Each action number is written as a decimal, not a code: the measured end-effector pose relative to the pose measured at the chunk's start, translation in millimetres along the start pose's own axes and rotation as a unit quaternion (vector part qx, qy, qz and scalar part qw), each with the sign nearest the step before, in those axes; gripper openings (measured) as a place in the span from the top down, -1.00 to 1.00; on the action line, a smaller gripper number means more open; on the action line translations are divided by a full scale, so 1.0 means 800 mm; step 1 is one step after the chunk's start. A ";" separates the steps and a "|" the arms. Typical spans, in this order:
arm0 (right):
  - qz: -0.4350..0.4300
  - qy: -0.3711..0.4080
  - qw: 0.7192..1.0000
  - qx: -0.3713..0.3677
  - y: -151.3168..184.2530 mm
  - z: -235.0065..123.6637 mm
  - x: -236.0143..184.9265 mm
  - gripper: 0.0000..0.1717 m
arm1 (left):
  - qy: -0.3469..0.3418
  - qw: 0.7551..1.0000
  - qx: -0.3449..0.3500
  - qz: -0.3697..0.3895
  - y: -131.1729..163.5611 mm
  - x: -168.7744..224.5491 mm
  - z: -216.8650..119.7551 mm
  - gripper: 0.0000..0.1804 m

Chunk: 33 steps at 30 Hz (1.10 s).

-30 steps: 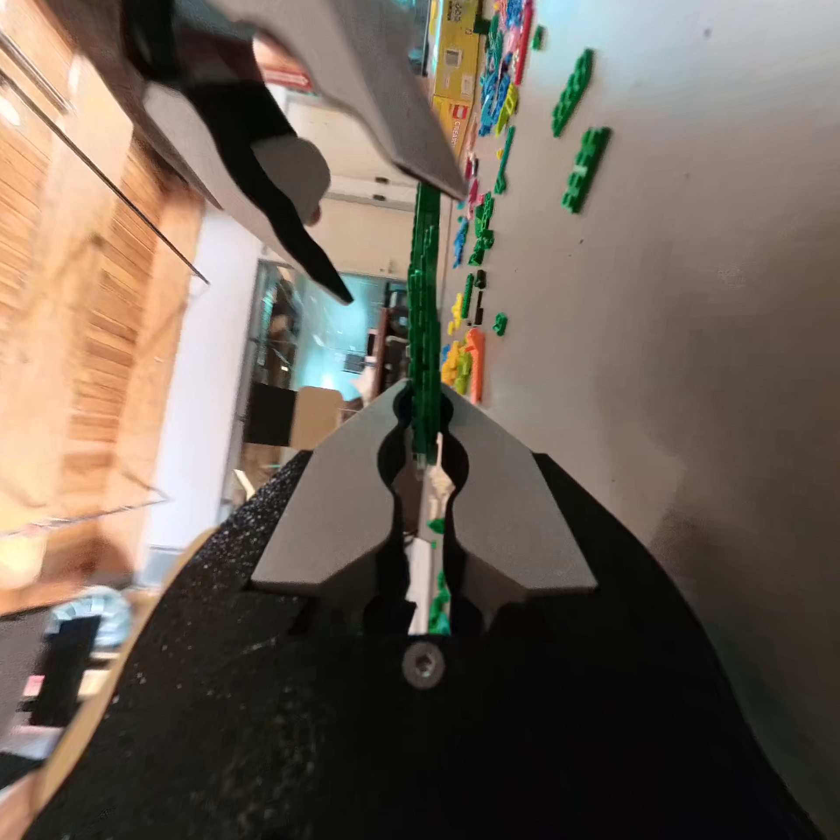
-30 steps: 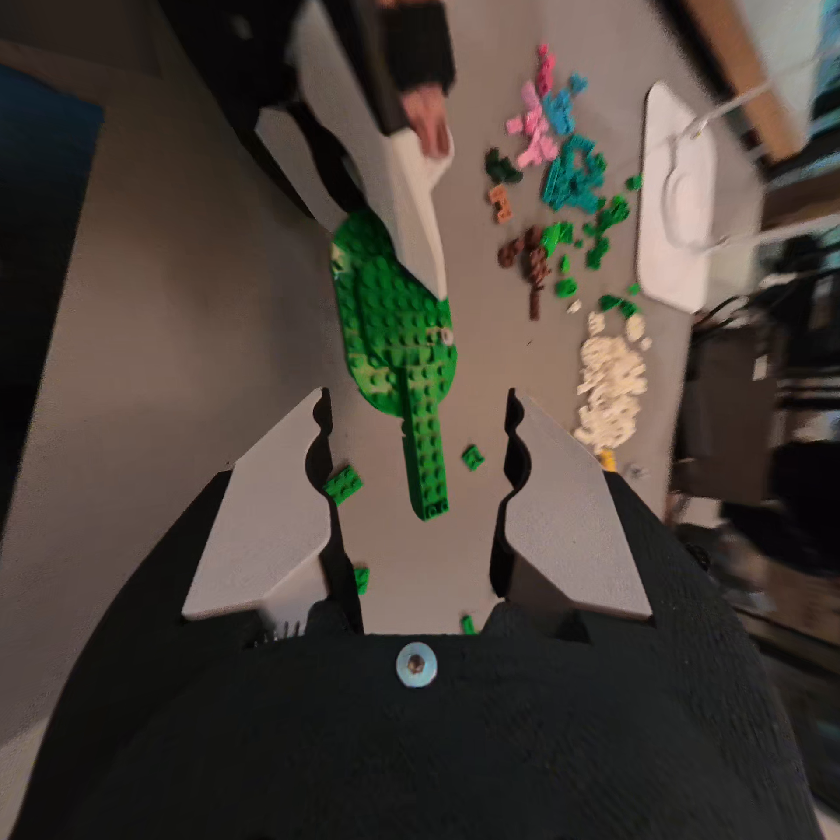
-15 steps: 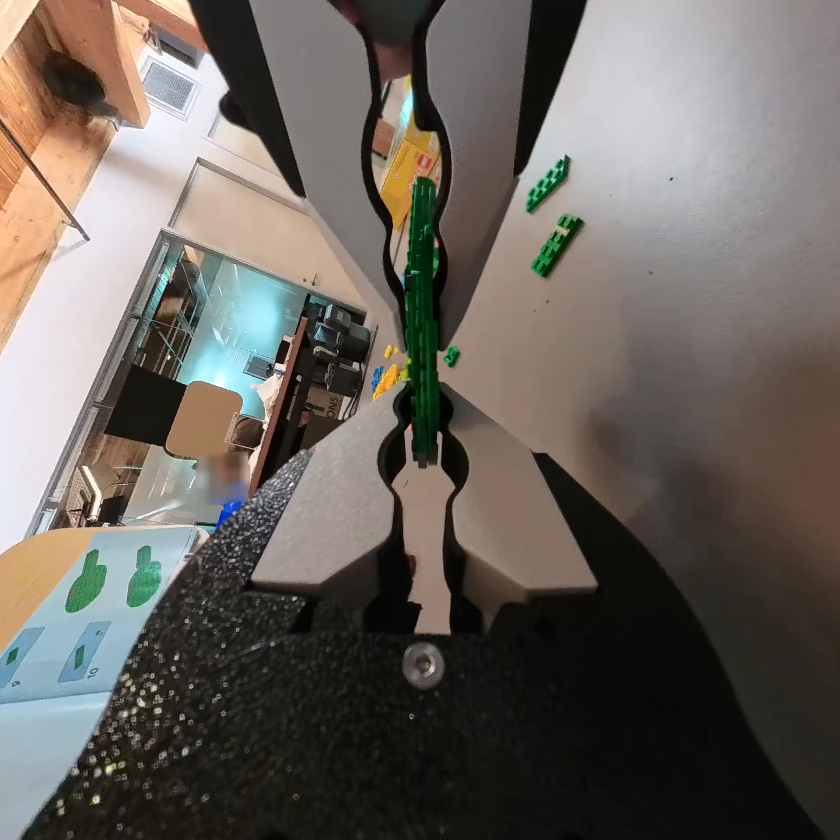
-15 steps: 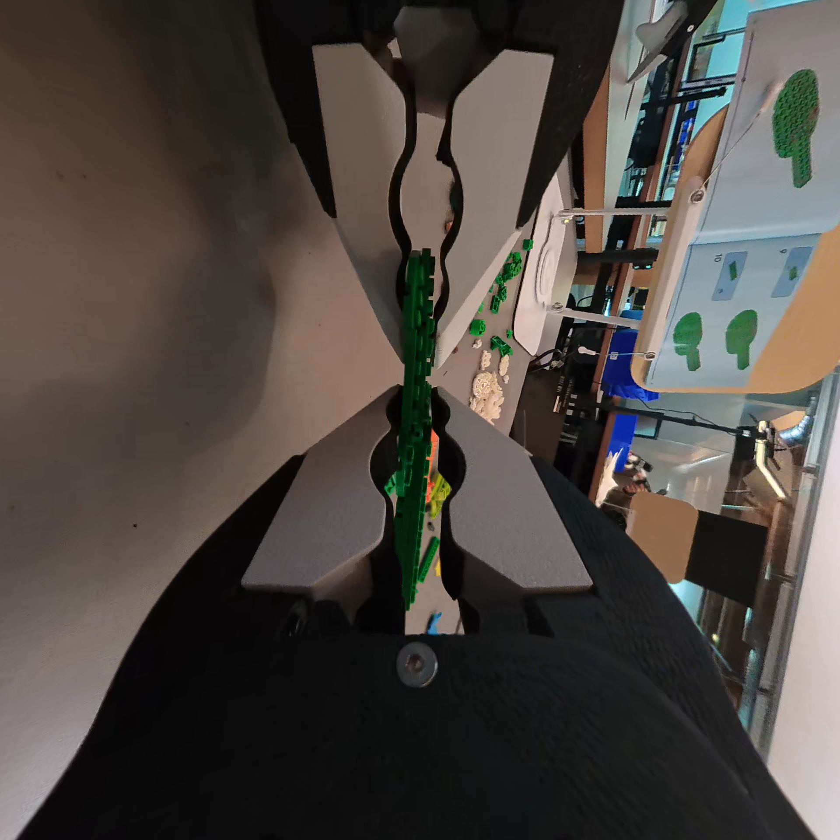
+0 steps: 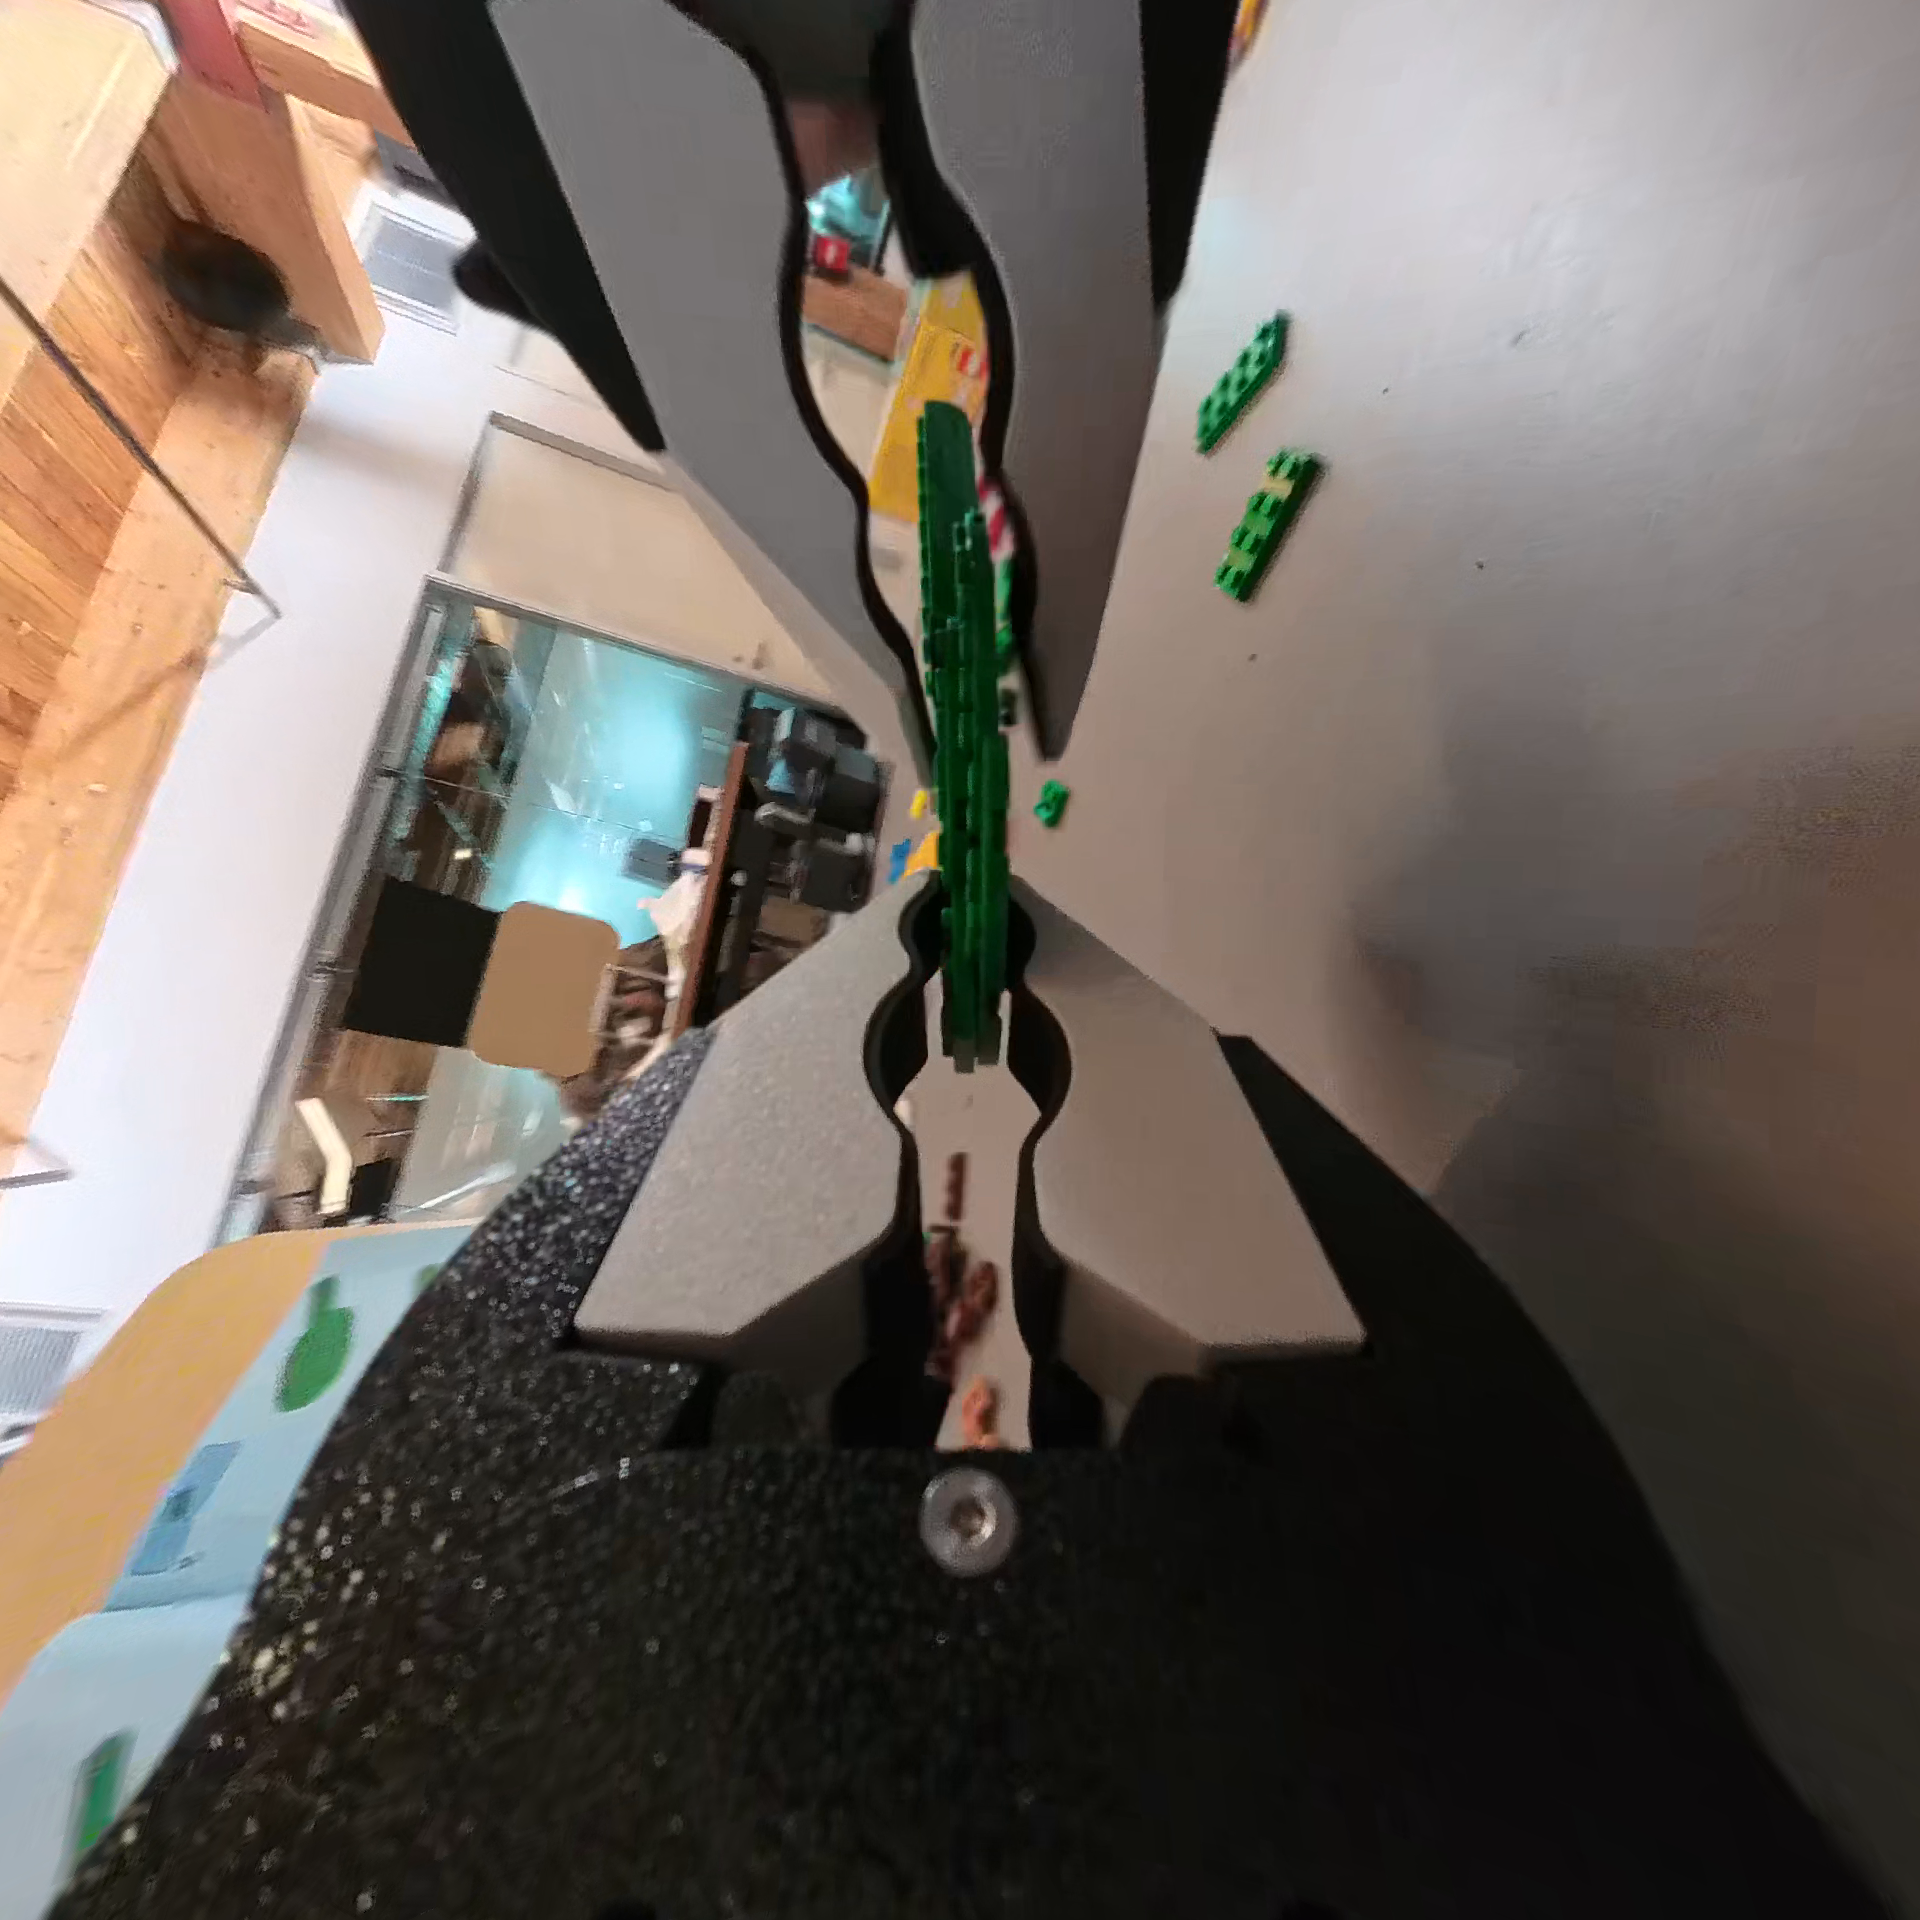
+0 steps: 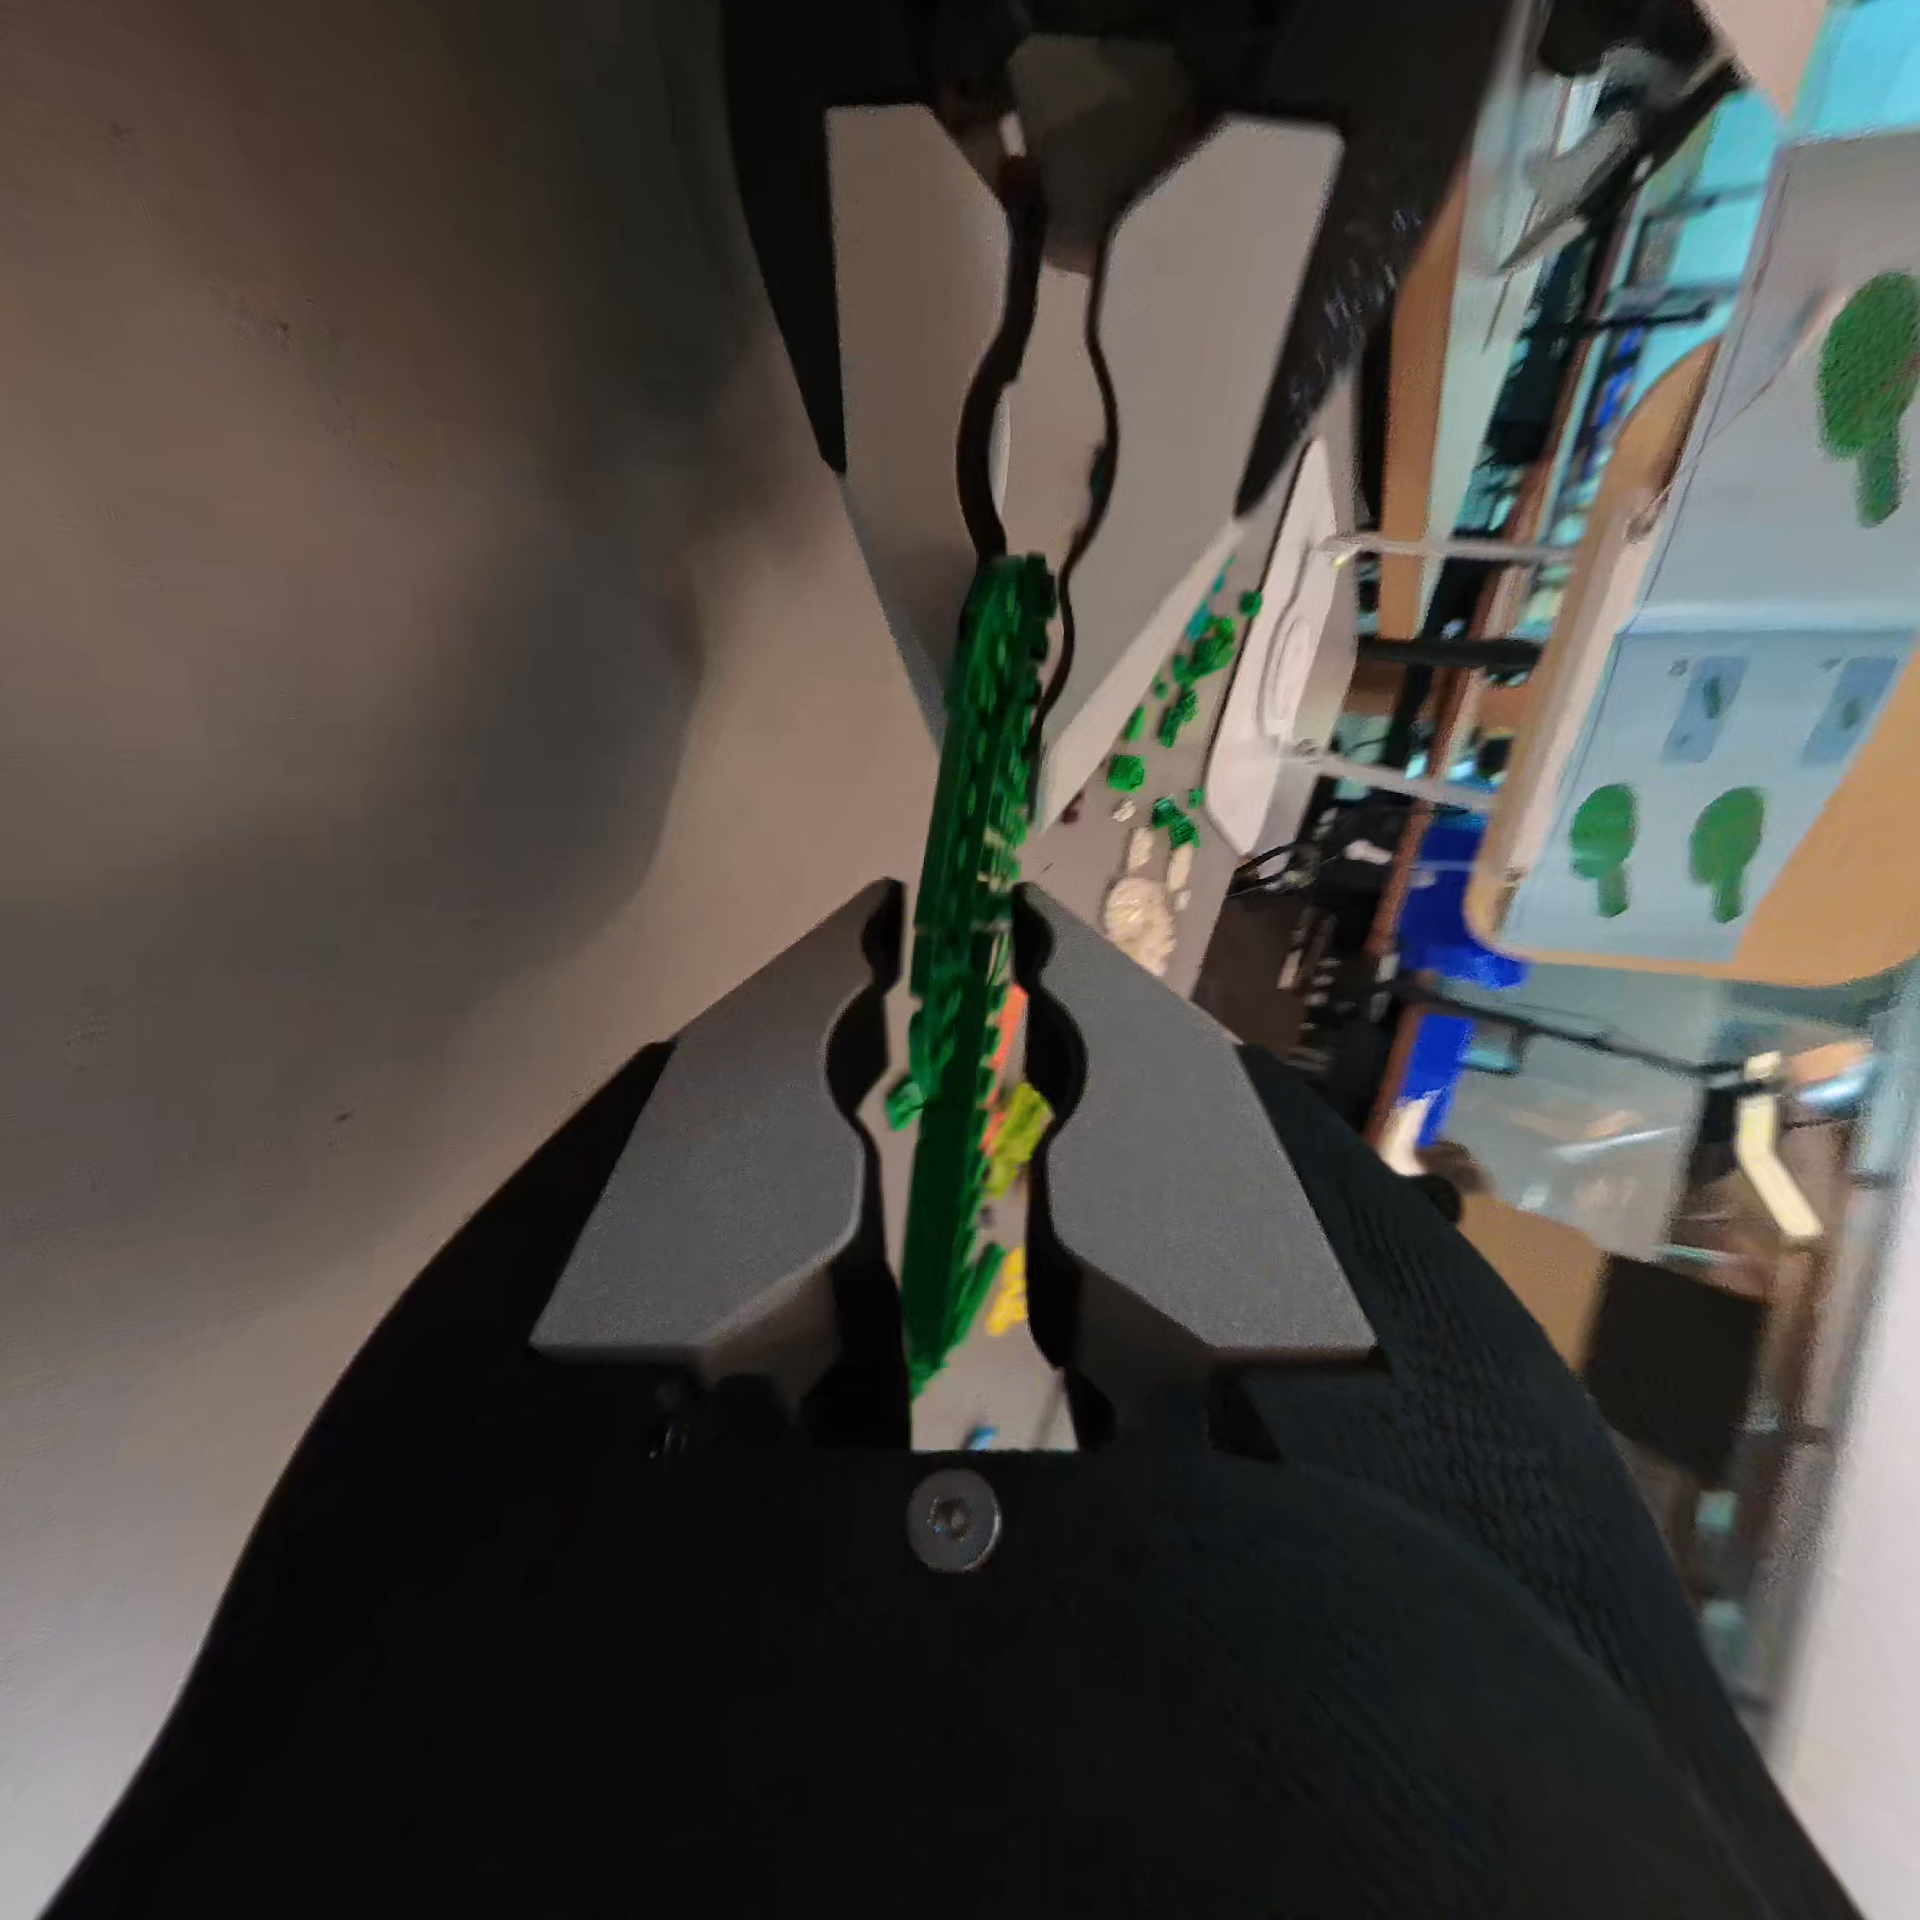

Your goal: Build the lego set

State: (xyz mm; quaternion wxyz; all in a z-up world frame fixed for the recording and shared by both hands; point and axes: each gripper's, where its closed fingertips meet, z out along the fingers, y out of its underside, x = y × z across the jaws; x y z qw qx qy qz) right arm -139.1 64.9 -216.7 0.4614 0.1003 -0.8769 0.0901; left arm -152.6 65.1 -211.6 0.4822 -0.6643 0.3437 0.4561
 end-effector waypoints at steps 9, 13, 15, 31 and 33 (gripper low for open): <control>0.397 -0.183 0.899 -0.019 0.120 -0.071 -0.056 0.42 | -0.021 0.990 -0.052 0.131 0.027 0.010 0.005 0.93; 0.447 -0.235 0.863 -0.022 0.156 -0.069 -0.089 0.48 | -0.020 0.988 -0.054 0.141 0.031 0.012 0.006 0.93; 0.461 -0.251 0.851 -0.005 0.157 -0.062 -0.097 0.55 | -0.023 0.988 -0.052 0.143 0.031 0.013 0.006 0.94; 0.415 -0.307 0.856 0.000 0.146 -0.043 -0.110 0.64 | -0.028 0.987 -0.054 0.145 0.034 0.012 0.005 0.94; 0.403 -0.304 0.863 0.001 0.144 -0.043 -0.105 0.64 | -0.031 0.987 -0.054 0.146 0.034 0.010 0.005 0.94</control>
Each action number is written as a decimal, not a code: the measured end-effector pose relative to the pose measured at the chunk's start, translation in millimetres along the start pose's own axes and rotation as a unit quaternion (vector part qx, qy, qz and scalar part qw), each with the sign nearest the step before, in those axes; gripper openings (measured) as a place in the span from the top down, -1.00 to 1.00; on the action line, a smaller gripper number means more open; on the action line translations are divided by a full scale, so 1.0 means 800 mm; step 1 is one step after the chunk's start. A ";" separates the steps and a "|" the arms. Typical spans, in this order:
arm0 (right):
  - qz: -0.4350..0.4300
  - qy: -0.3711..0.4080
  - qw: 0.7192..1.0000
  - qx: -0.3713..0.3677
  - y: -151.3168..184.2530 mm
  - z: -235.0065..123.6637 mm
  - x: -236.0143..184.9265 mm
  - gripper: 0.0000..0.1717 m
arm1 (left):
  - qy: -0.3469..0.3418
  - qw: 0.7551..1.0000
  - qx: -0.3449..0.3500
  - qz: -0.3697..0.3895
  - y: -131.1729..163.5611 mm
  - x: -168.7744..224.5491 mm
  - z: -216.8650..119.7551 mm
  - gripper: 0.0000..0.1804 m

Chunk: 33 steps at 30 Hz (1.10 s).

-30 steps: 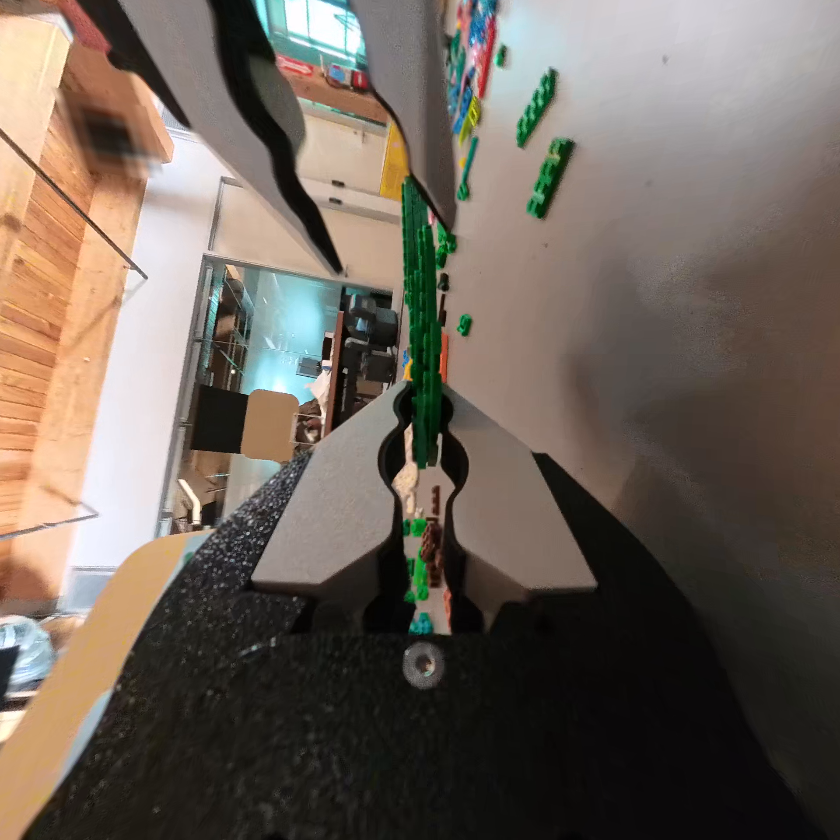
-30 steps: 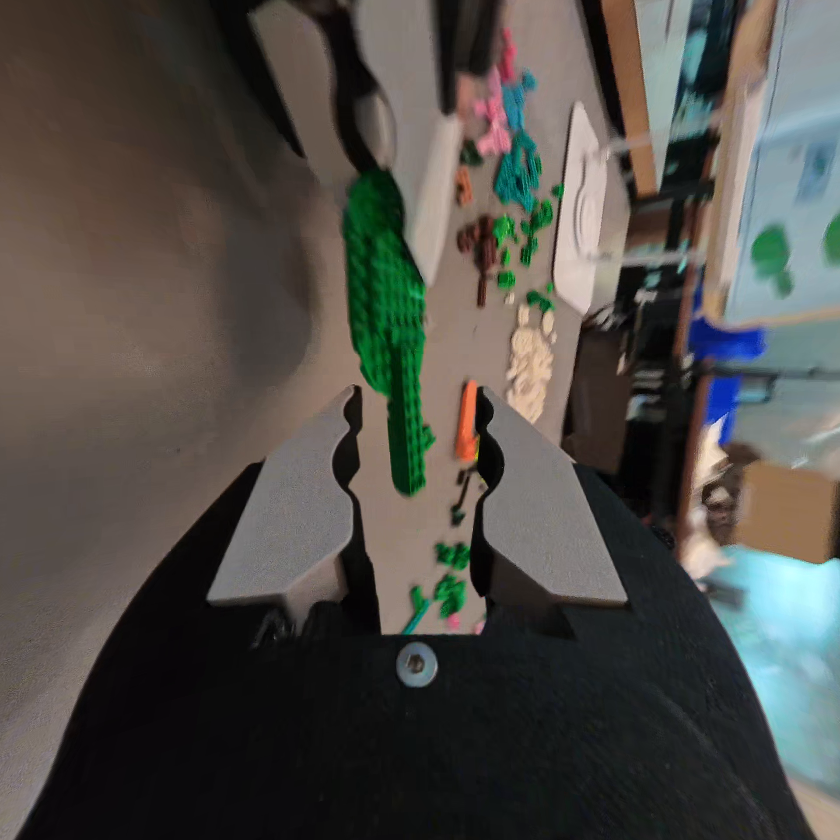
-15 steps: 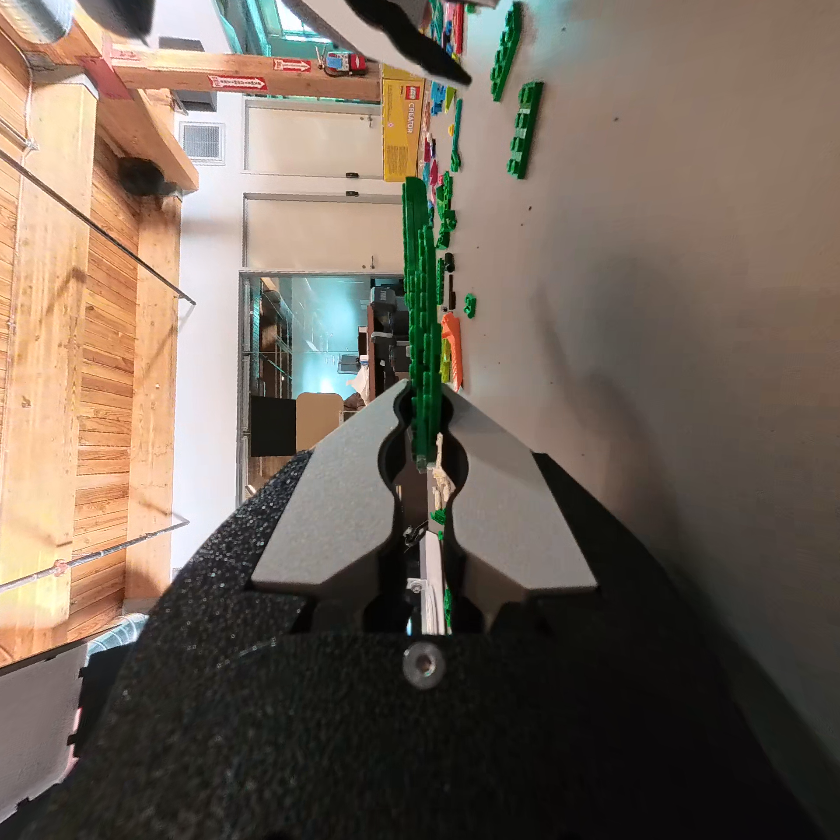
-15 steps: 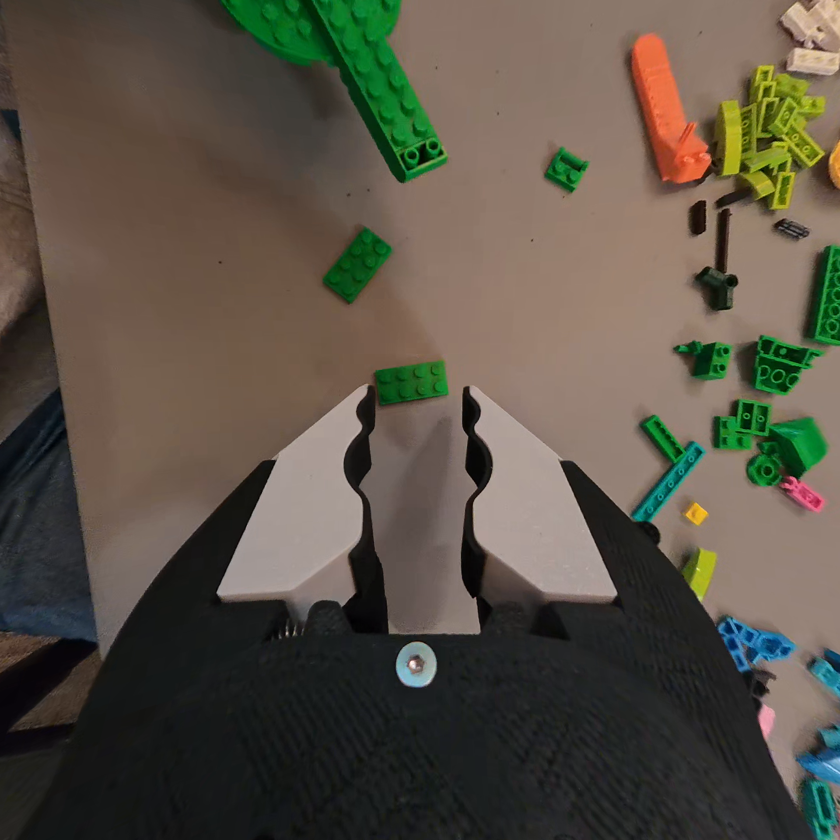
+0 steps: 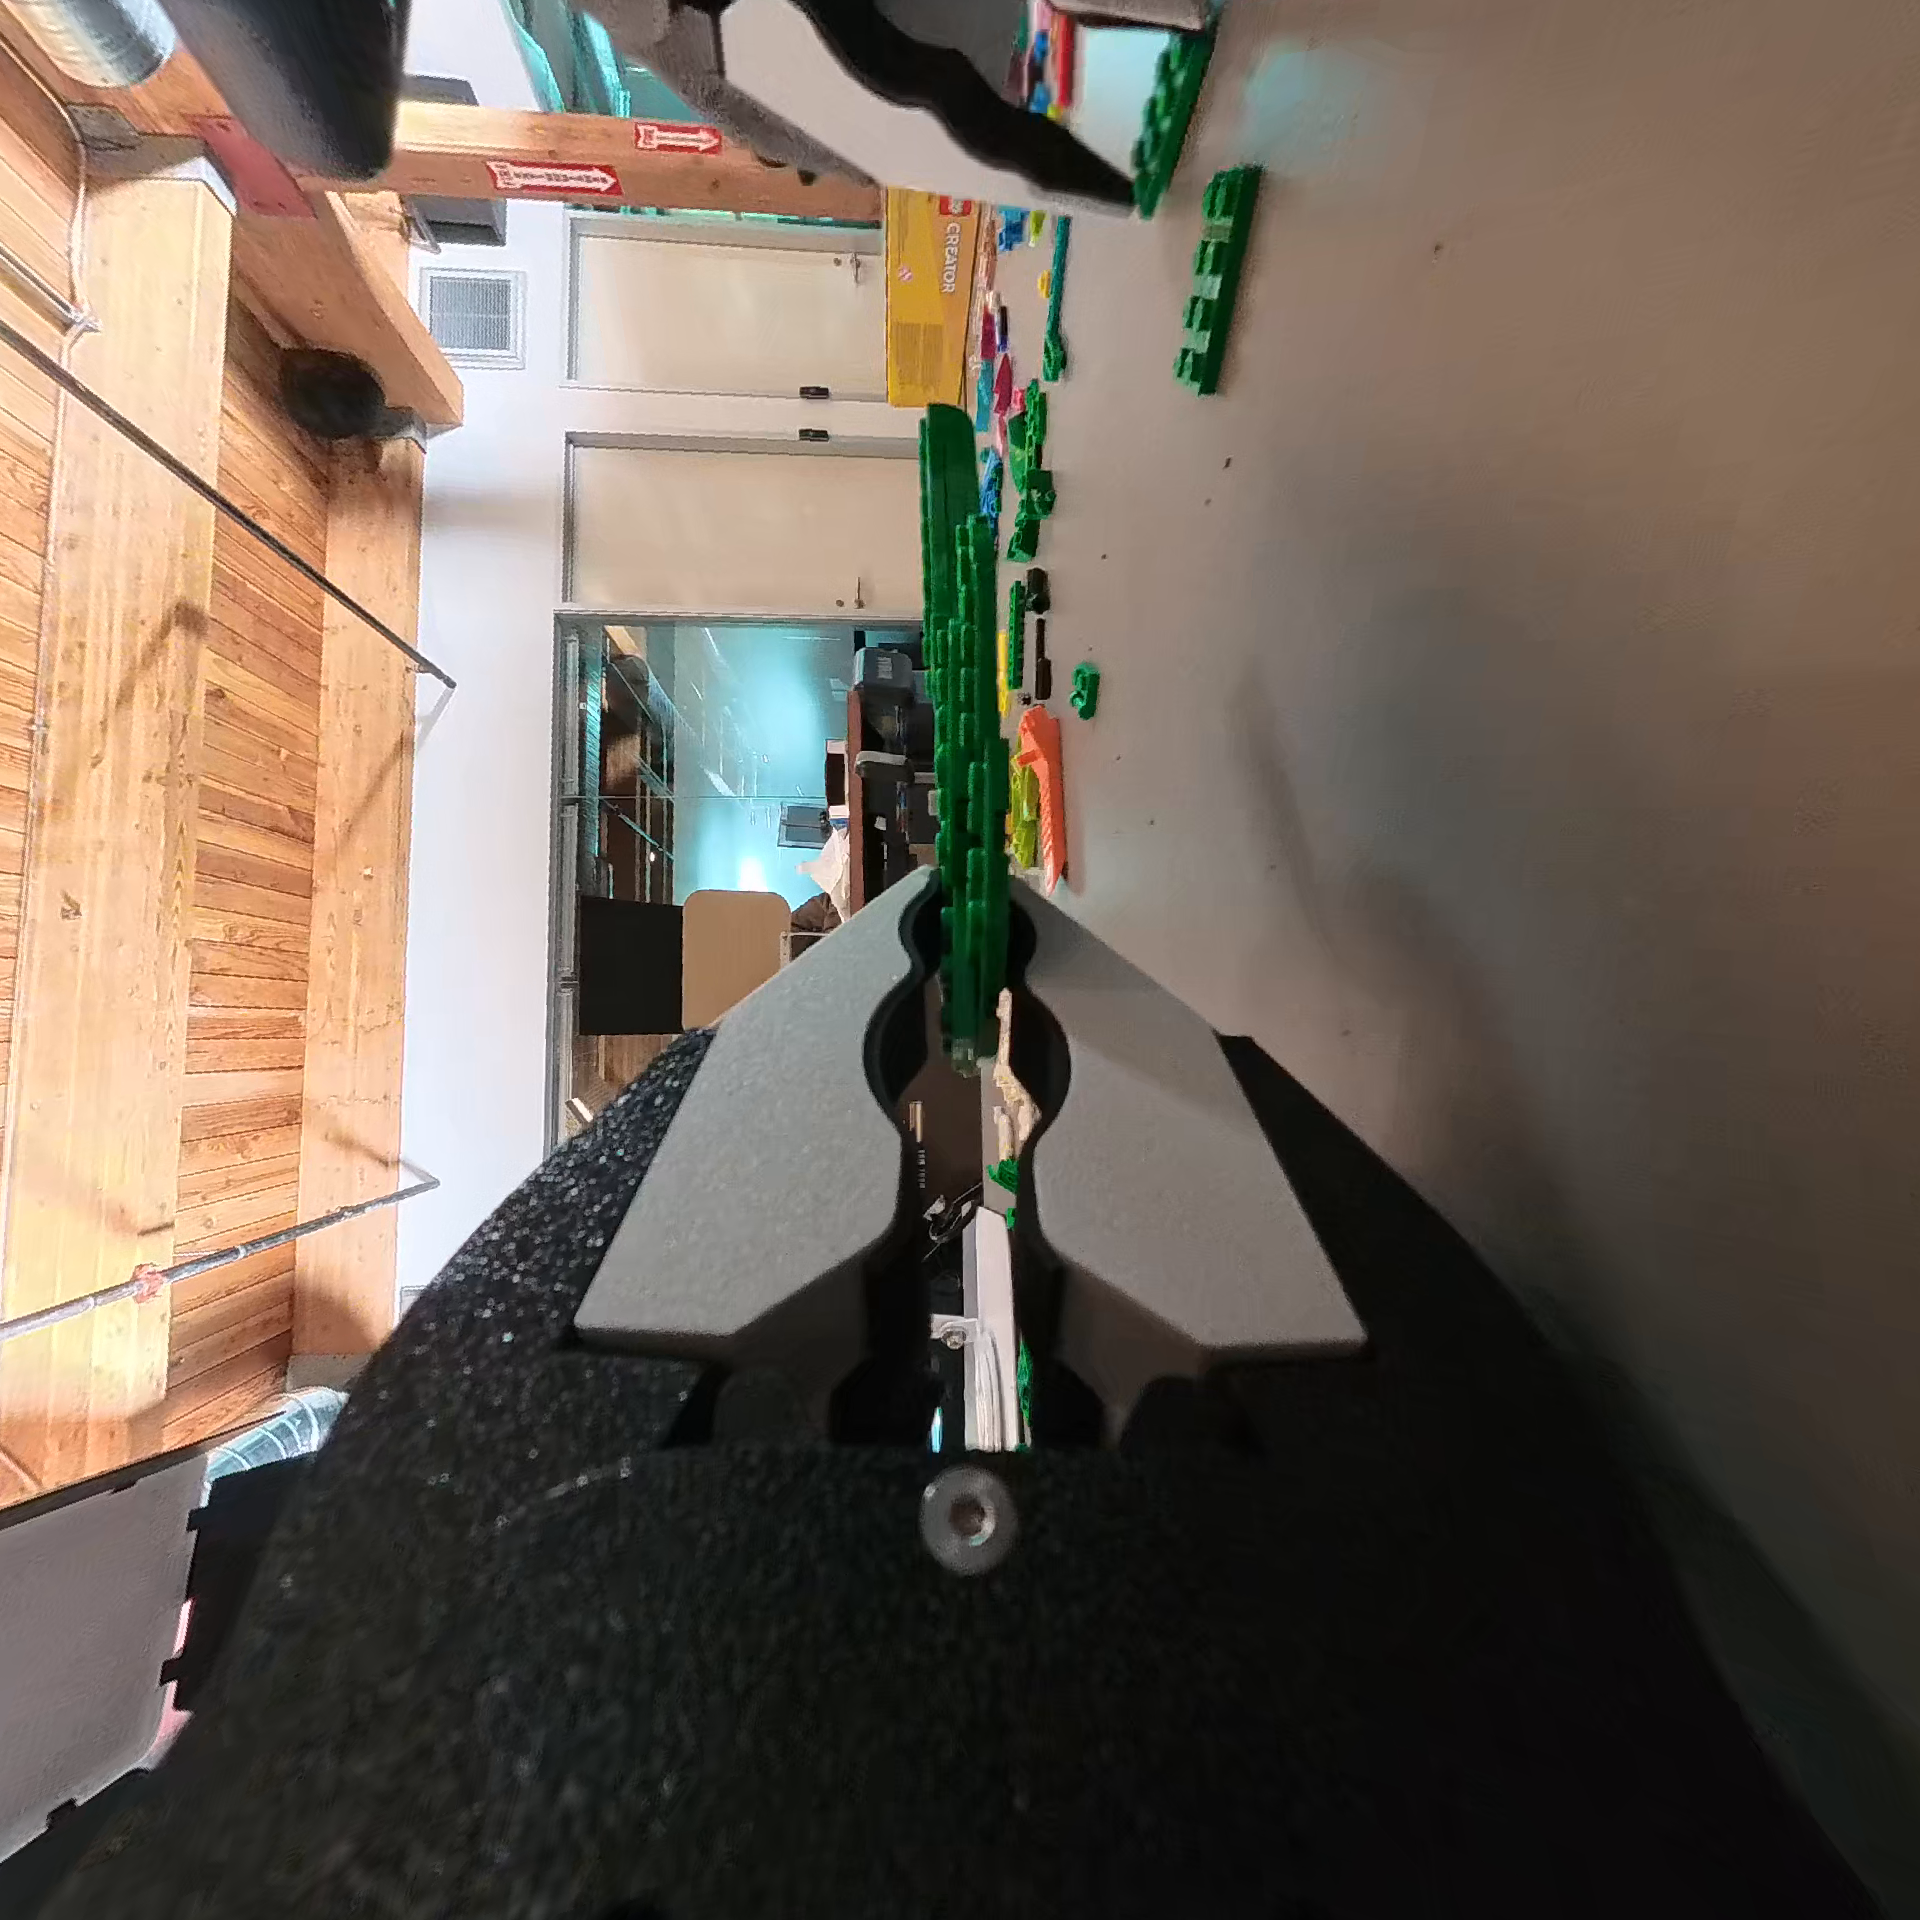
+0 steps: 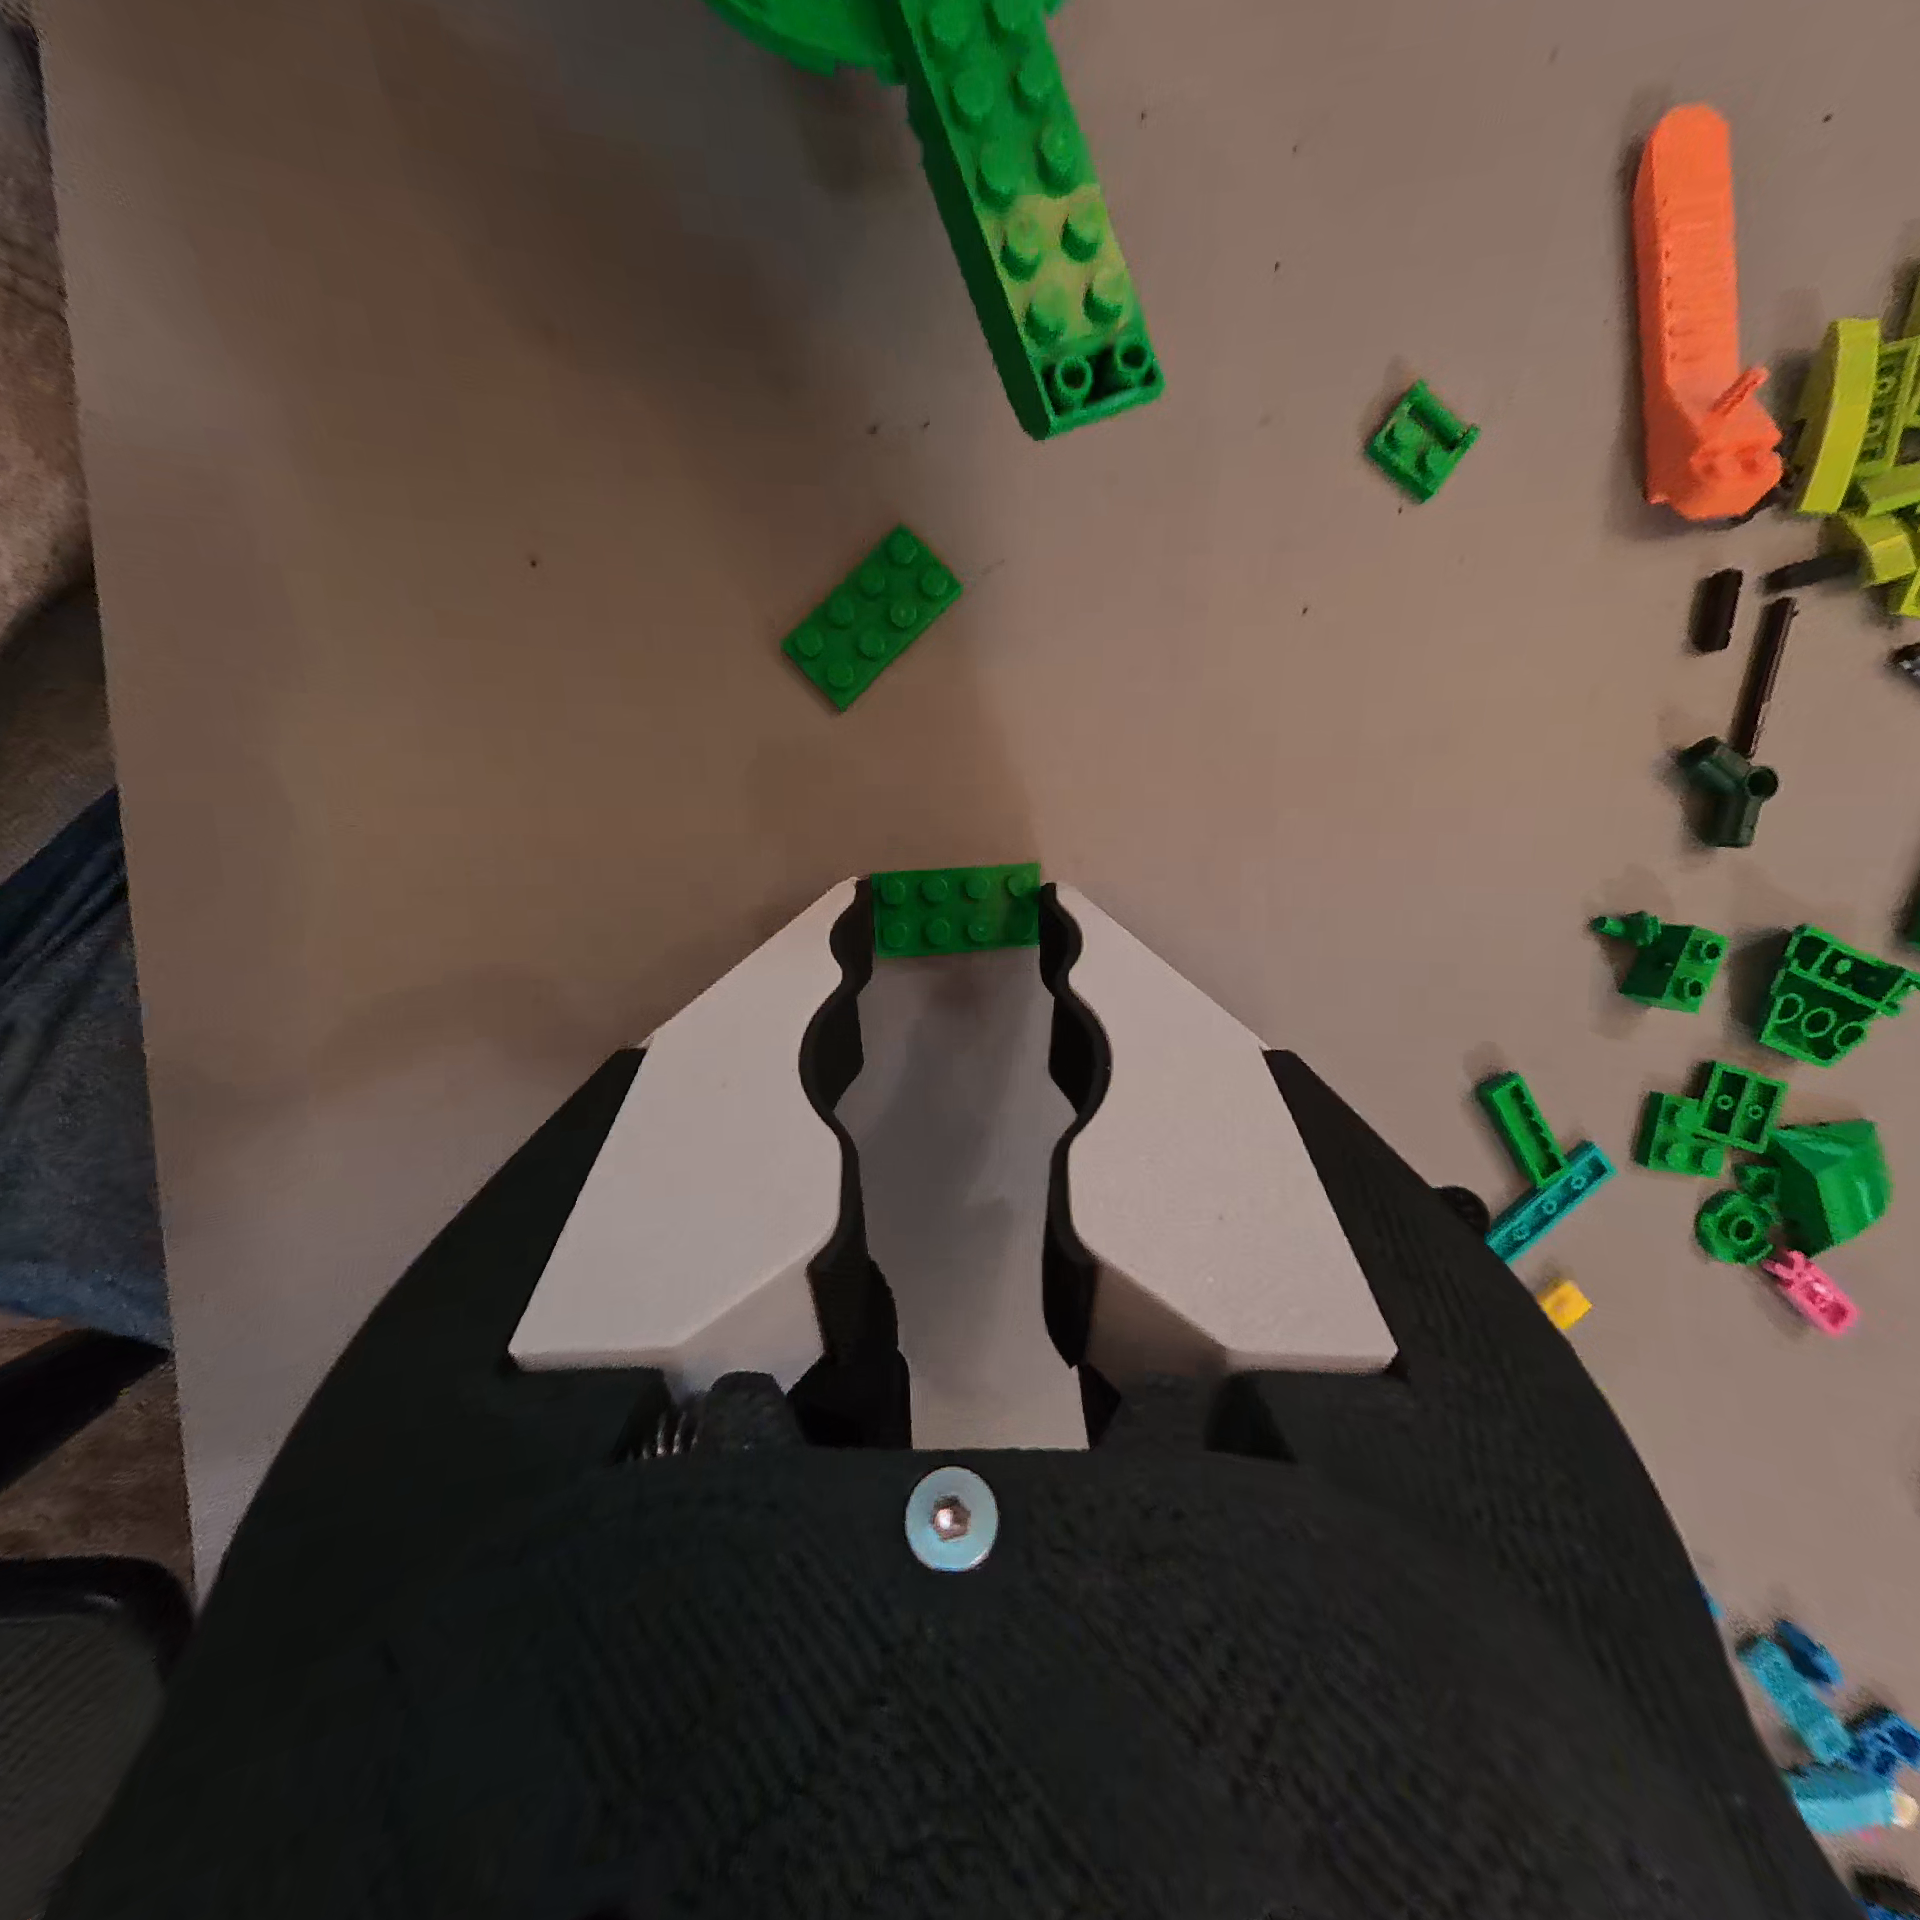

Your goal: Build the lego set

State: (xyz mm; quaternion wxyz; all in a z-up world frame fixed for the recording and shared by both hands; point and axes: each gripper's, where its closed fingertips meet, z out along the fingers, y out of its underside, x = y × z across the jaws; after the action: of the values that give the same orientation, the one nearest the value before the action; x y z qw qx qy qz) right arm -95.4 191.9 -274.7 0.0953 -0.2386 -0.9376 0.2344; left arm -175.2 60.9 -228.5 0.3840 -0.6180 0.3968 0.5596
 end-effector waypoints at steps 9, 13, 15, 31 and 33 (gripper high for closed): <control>-0.127 0.074 0.983 0.108 -0.159 -0.061 0.024 0.64 | -0.004 1.000 -0.010 0.015 0.005 -0.005 -0.007 0.94; -0.185 0.131 0.964 0.142 -0.227 -0.080 0.036 0.64 | 0.005 0.999 -0.024 0.025 0.014 0.000 -0.010 0.94; -0.207 0.153 0.954 0.154 -0.250 -0.083 0.043 0.64 | 0.010 0.999 -0.030 0.028 0.018 0.003 -0.010 0.94; -0.226 0.117 0.950 0.179 -0.261 -0.077 0.050 0.64 | 0.034 0.995 -0.077 0.049 0.035 0.018 -0.010 0.94; -0.221 0.113 0.953 0.176 -0.260 -0.074 0.052 0.64 | 0.033 0.996 -0.076 0.046 0.035 0.017 -0.011 0.94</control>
State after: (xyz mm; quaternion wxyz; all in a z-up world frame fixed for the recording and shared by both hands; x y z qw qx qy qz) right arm -197.8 74.6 -119.3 0.2902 -0.0302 -0.8940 0.3401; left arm -196.6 40.8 -242.6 0.2971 -0.6445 0.3934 0.5845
